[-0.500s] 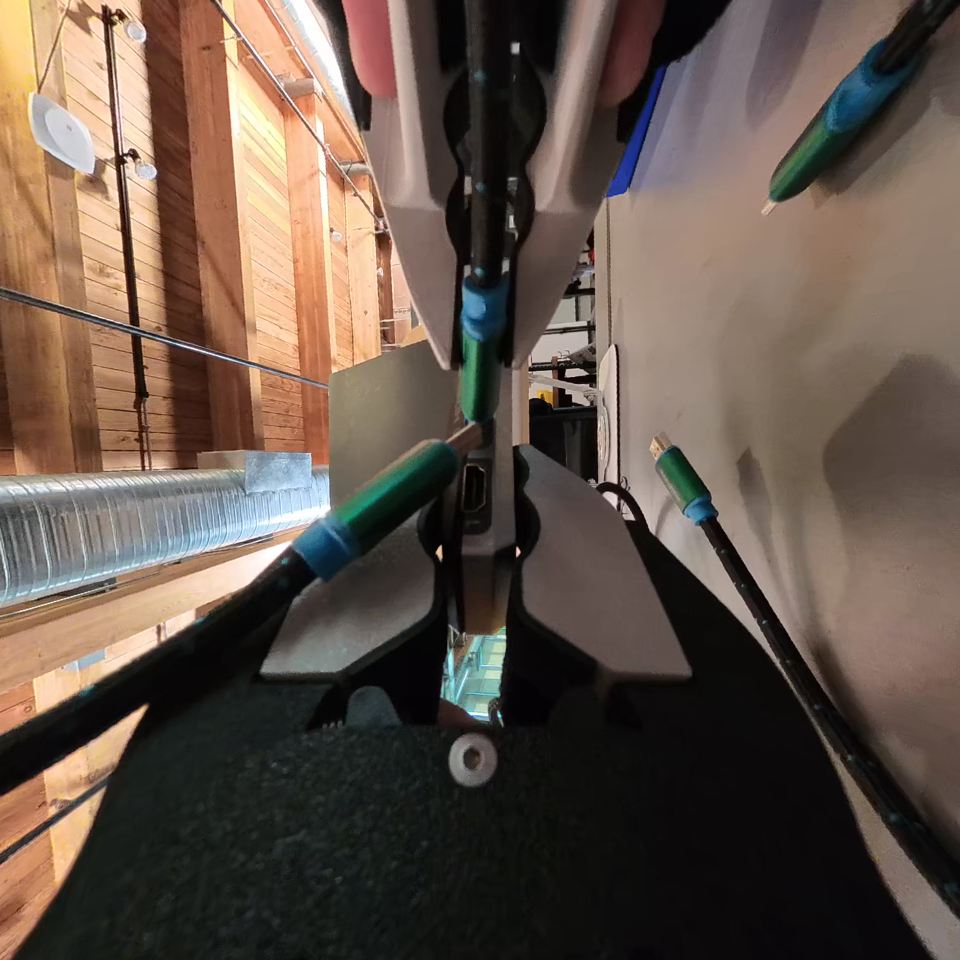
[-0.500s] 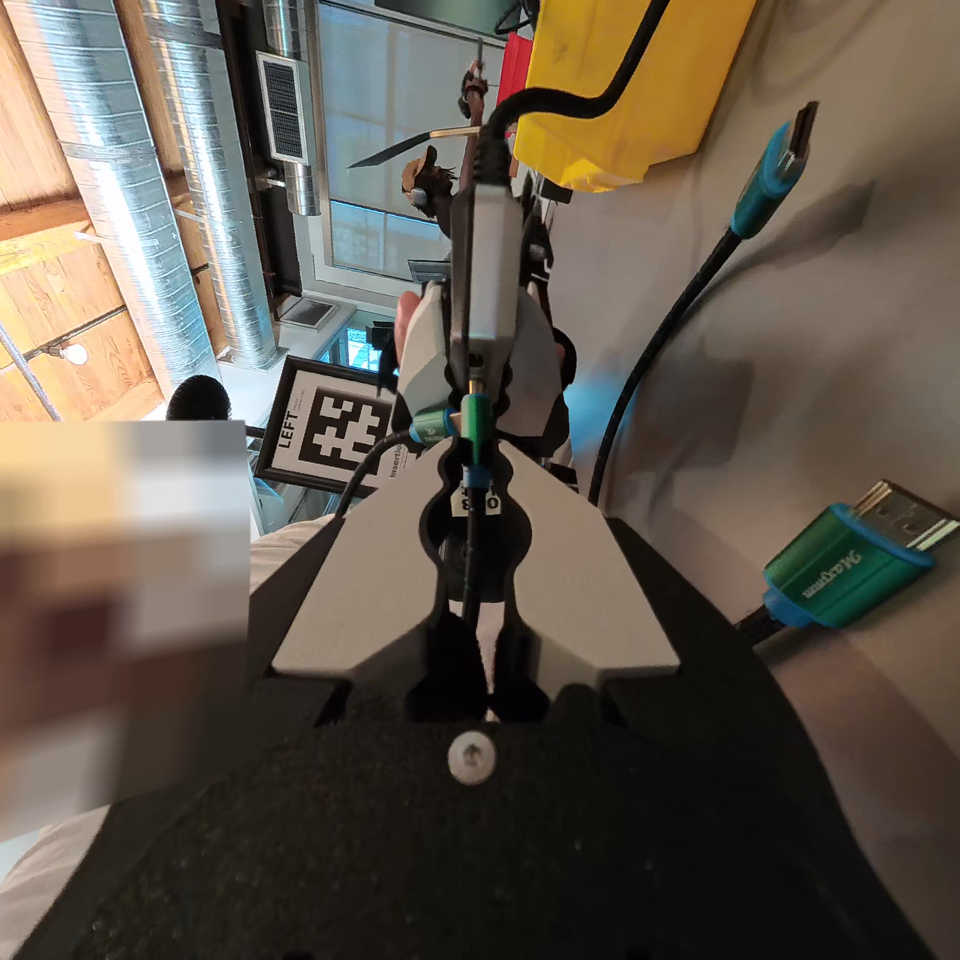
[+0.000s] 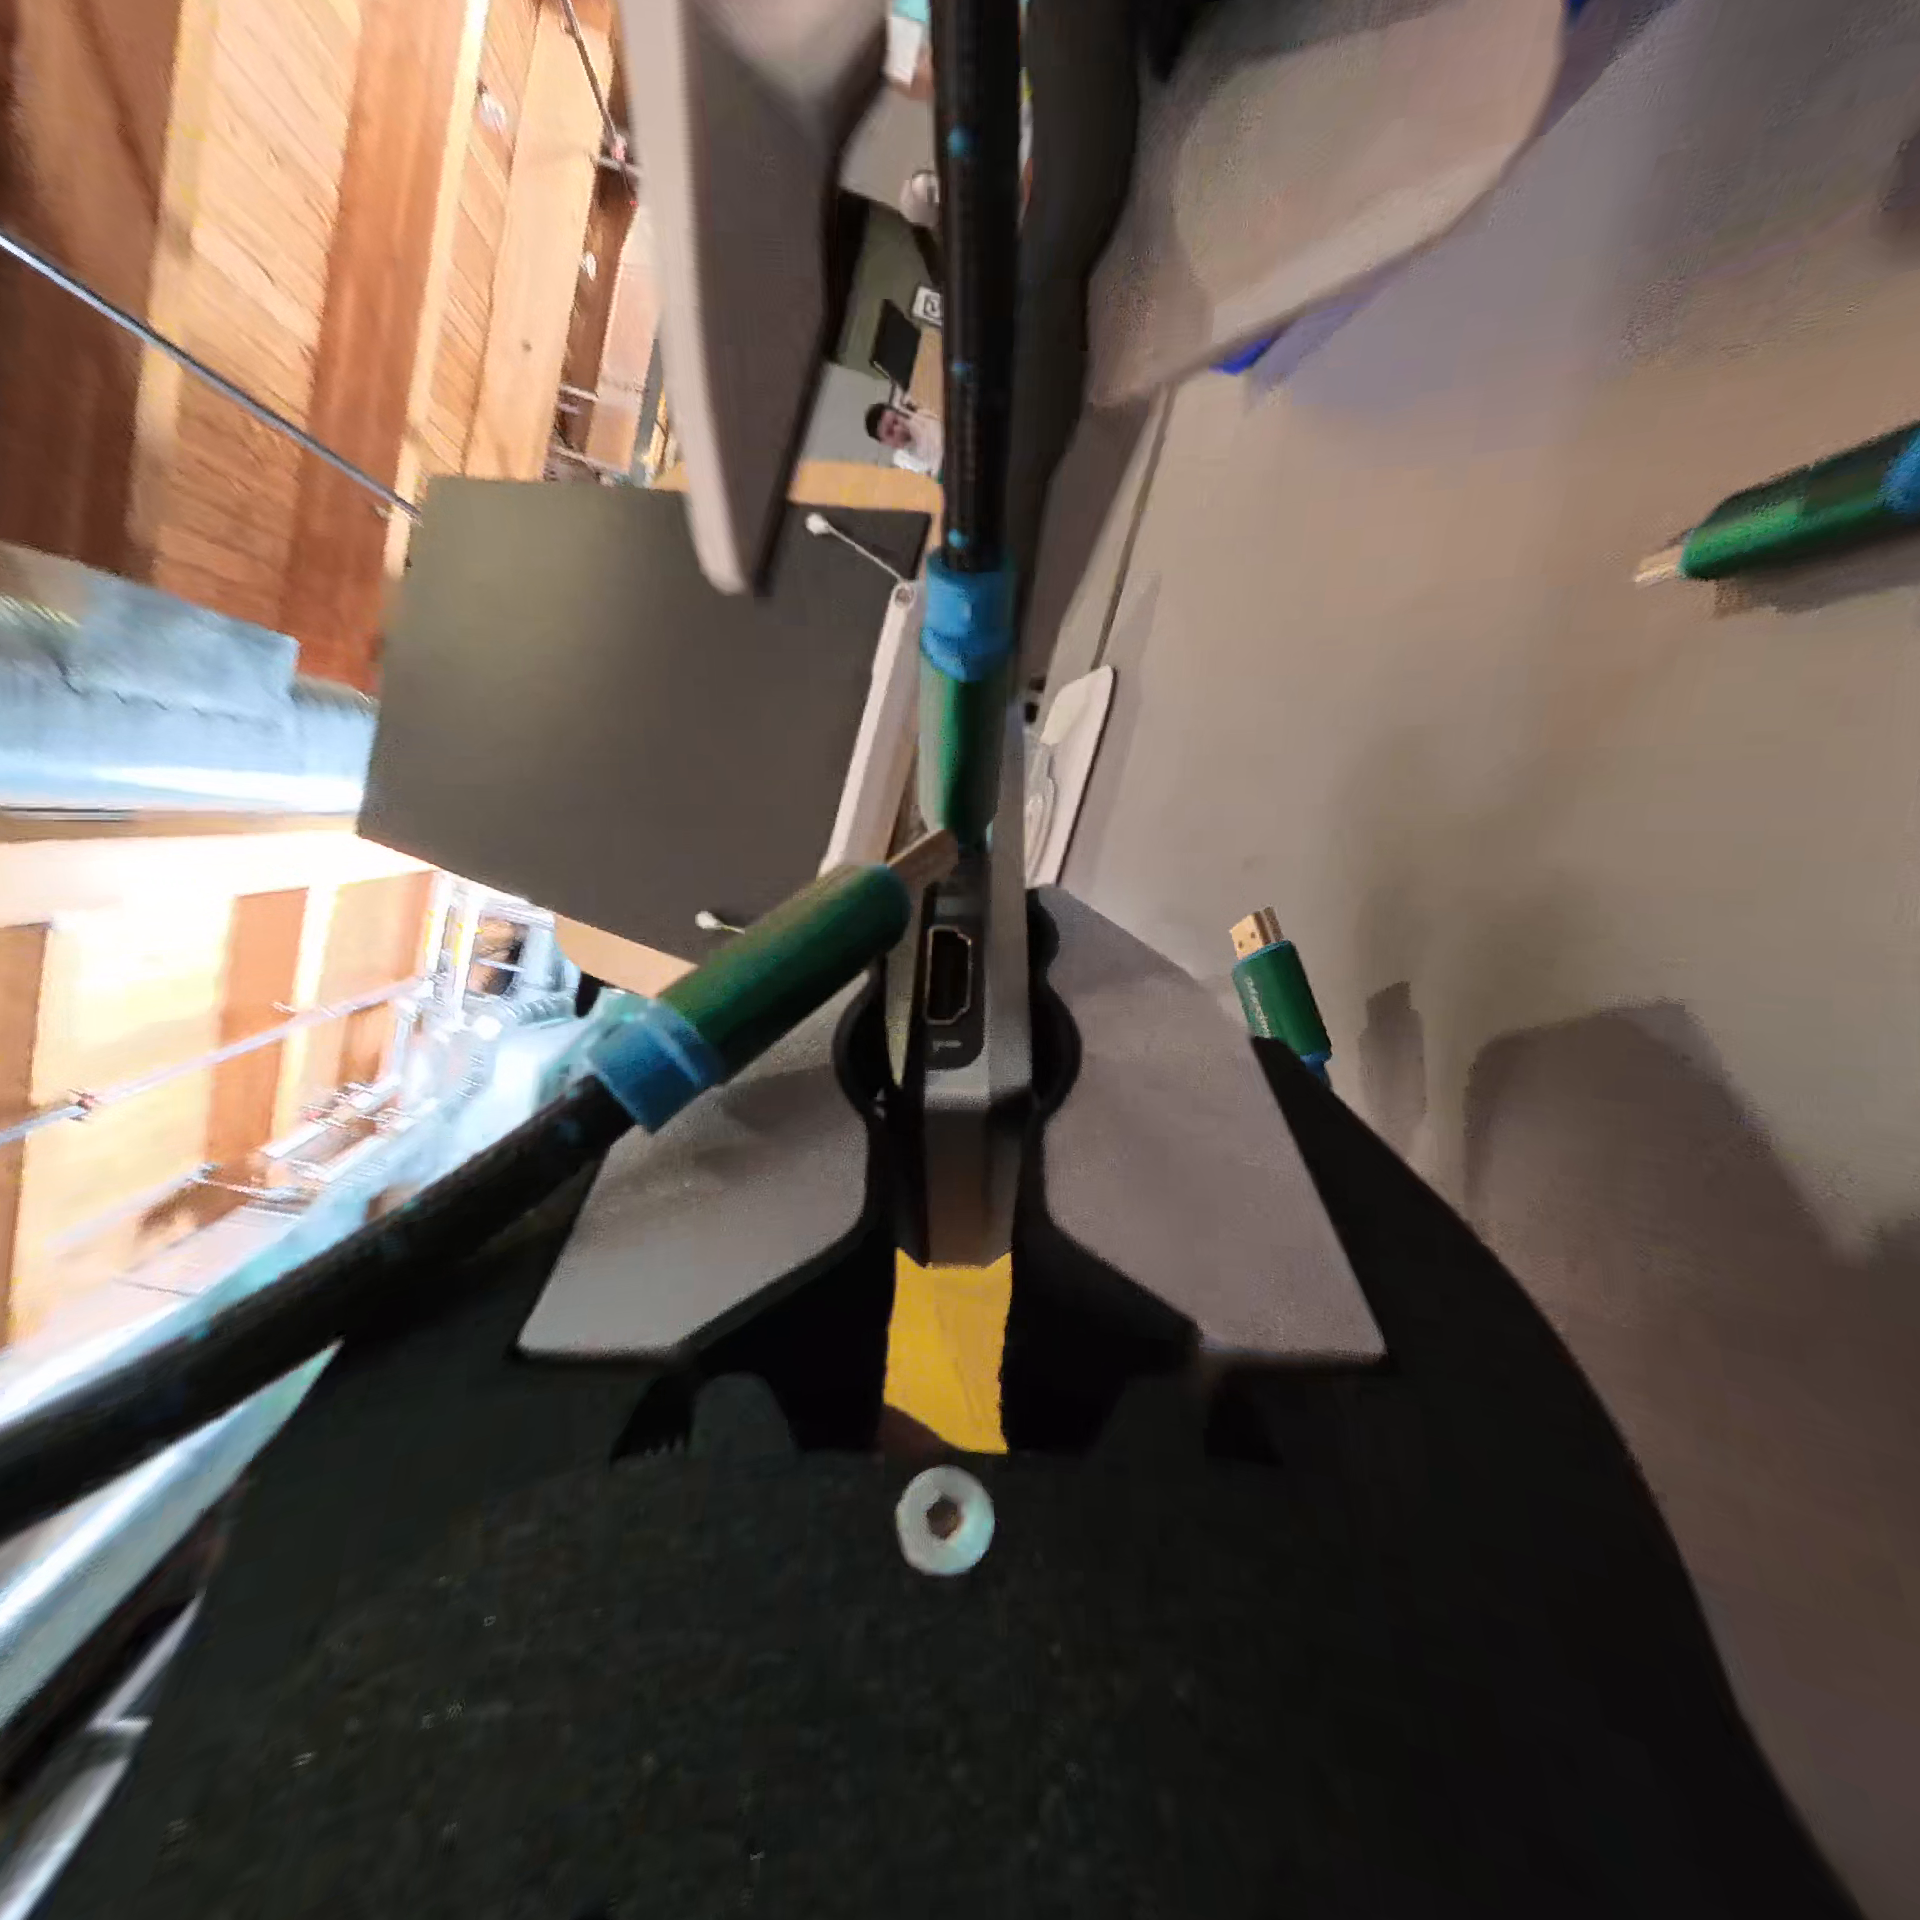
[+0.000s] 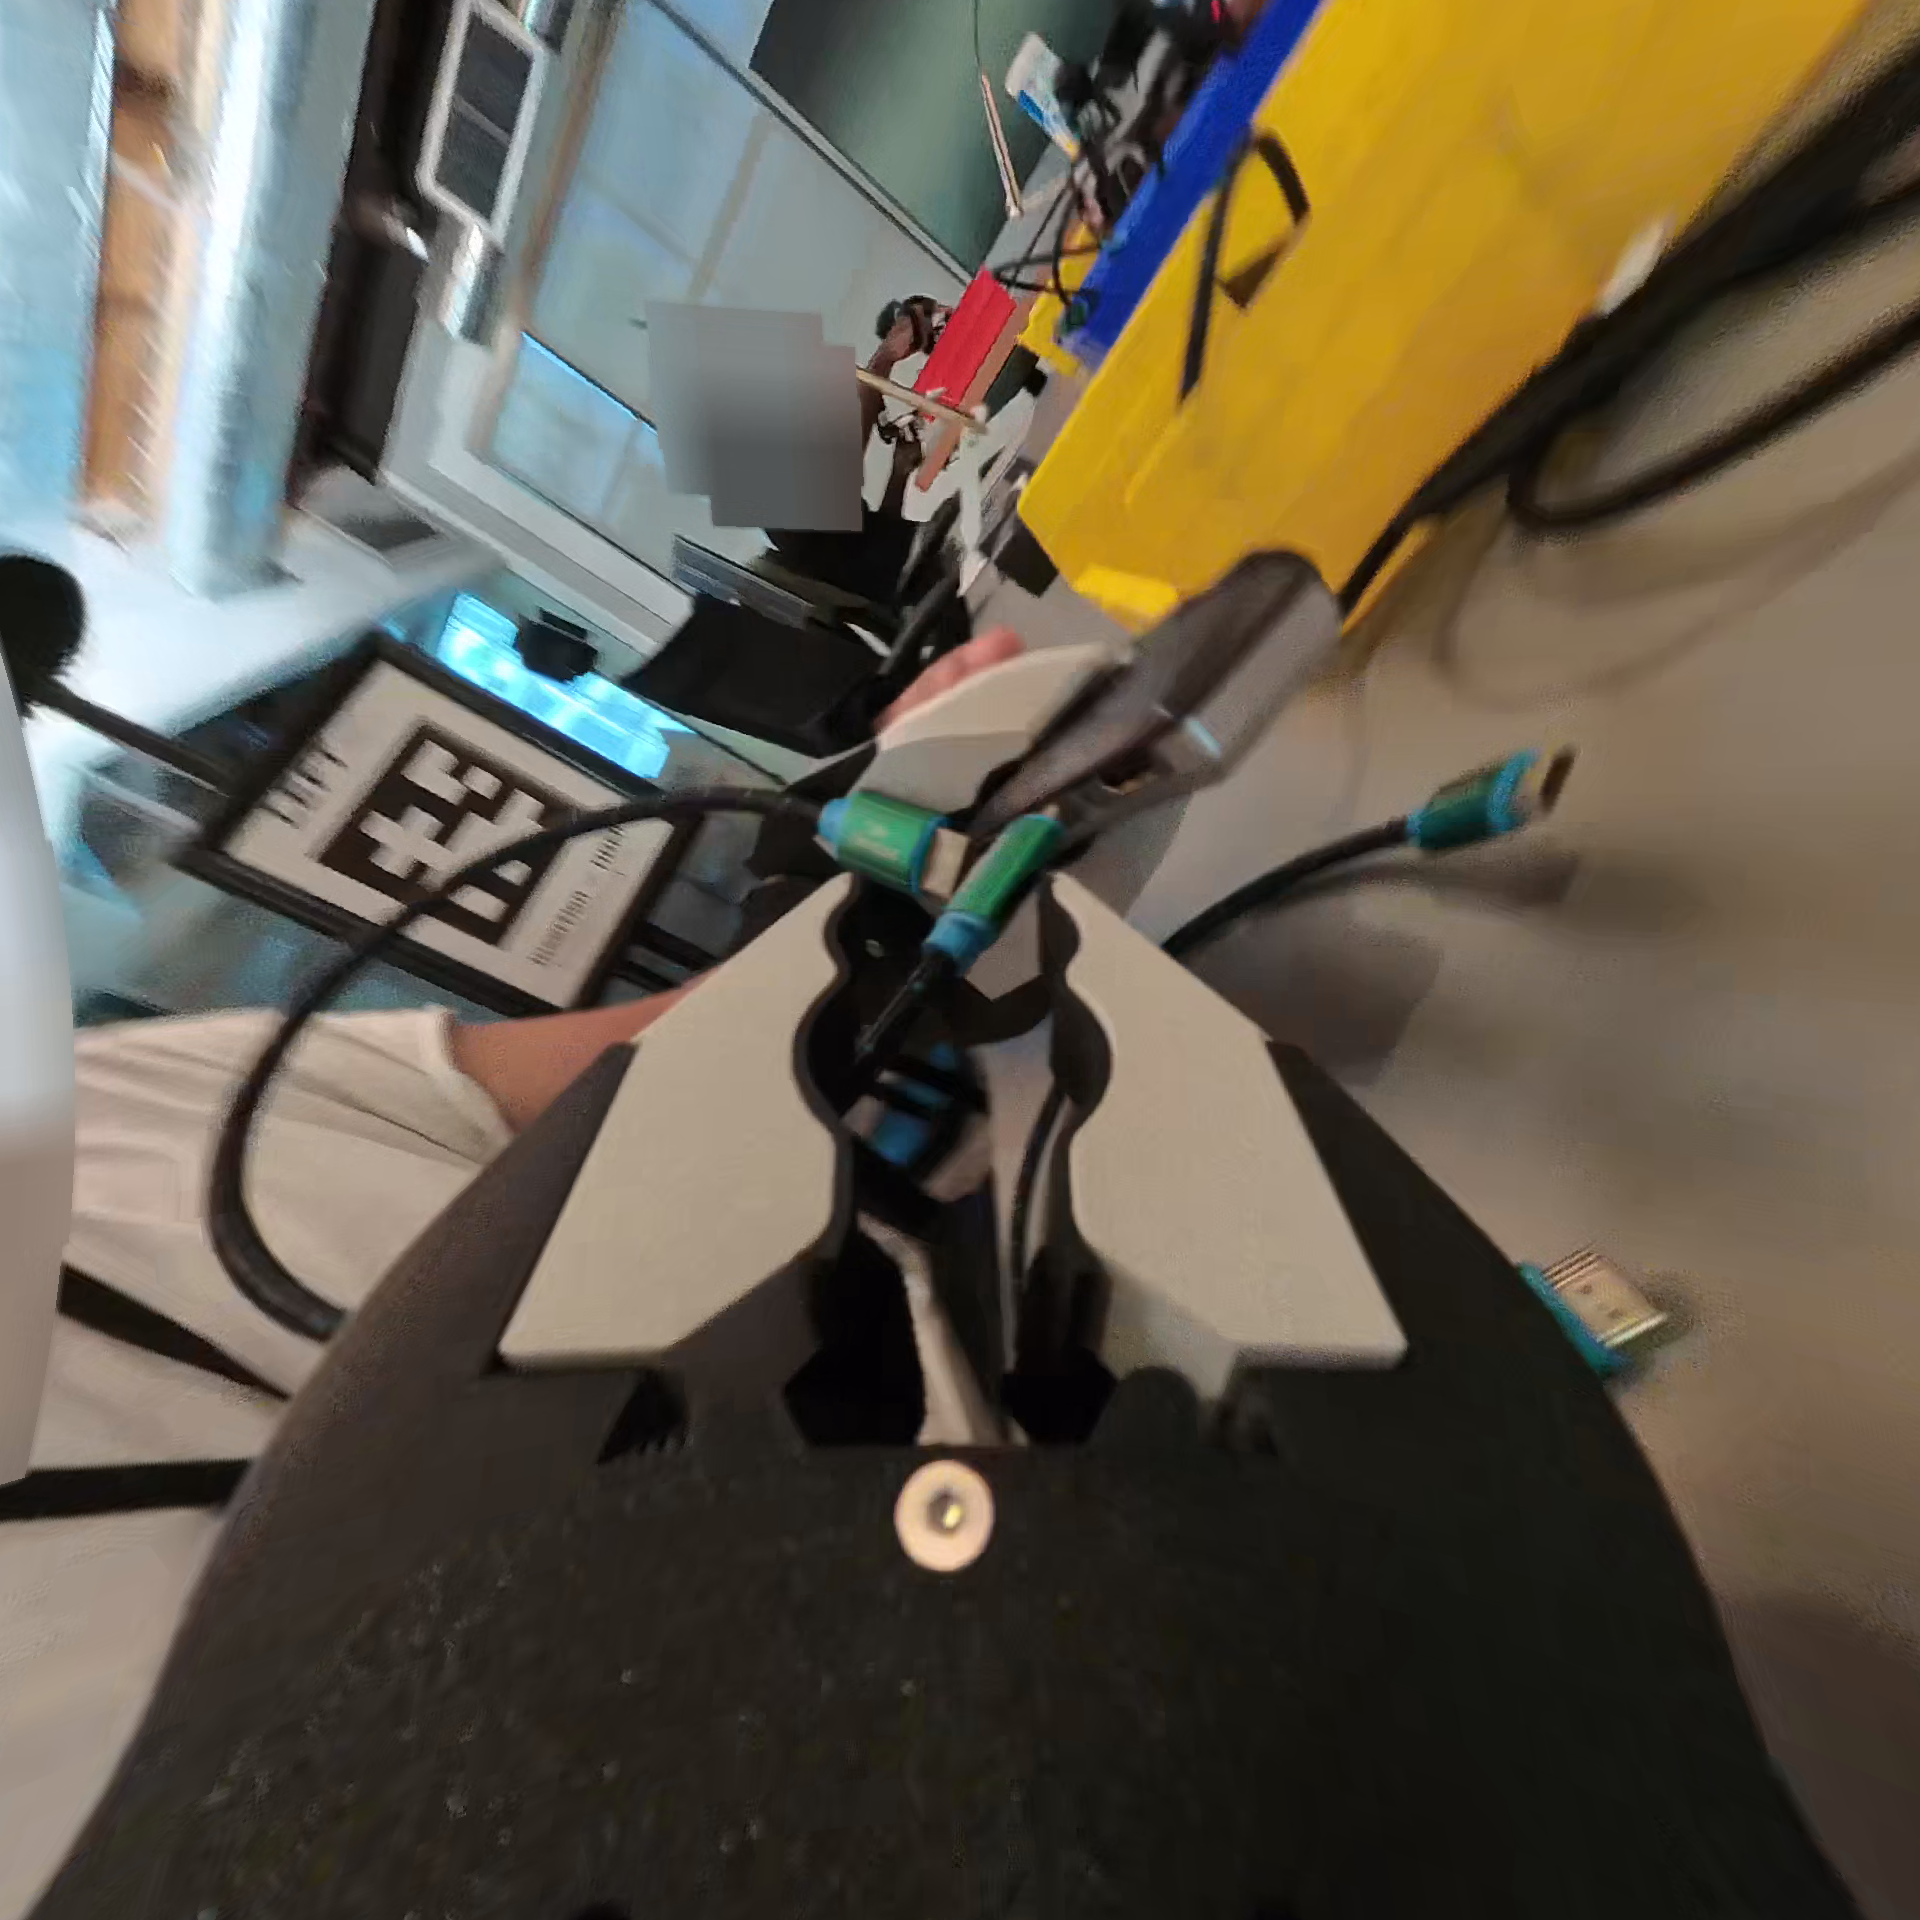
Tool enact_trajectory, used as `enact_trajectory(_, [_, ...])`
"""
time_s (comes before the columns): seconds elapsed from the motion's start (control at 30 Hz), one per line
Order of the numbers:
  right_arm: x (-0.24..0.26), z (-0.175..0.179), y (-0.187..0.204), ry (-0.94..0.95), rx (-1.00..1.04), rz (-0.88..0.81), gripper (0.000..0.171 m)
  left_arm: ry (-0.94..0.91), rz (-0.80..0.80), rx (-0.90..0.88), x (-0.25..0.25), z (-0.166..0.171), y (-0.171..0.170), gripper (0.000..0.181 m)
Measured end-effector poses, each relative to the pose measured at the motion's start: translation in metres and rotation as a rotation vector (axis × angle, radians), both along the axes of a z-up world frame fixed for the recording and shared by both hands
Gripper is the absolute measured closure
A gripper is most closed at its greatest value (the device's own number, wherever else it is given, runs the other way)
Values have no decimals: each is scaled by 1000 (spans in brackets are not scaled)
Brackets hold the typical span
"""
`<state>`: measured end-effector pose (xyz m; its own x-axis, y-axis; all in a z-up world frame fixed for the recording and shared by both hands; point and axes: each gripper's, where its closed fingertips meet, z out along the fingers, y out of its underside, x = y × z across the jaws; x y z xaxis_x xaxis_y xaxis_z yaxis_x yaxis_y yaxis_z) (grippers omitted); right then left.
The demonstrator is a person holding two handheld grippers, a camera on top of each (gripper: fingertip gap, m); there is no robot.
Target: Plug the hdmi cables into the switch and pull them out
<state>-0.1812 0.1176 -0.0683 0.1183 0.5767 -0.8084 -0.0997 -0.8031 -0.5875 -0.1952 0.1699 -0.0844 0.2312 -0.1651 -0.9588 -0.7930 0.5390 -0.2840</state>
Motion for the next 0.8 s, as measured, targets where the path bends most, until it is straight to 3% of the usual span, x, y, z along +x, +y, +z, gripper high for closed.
enact_trajectory(0.13, [19, 52, -2, 64, 452, -164, 135, -65, 12, -107, -6, -4, 4, 159])
enact_trajectory(0.2, [24, 47, 3, -54, 555, -231, 134, -117, 33, -158, -10, -3, 9, 160])
enact_trajectory(0.3, [20, 22, 11, -231, 584, -268, 134, -151, 56, -204, -13, -3, 14, 160])
enact_trajectory(0.53, [31, 37, 23, -316, 694, -412, 134, -170, 76, -232, -18, -7, 19, 159])
enact_trajectory(0.63, [44, 3, 36, -504, 661, -400, 134, -201, 76, -259, -20, -7, 20, 160])
enact_trajectory(0.73, [13, -24, 24, -649, 734, -279, 133, -228, 81, -298, -18, -9, 21, 160])
enact_trajectory(0.8, [-7, -15, 24, -676, 808, -338, 135, -244, 79, -308, -16, -9, 21, 160])
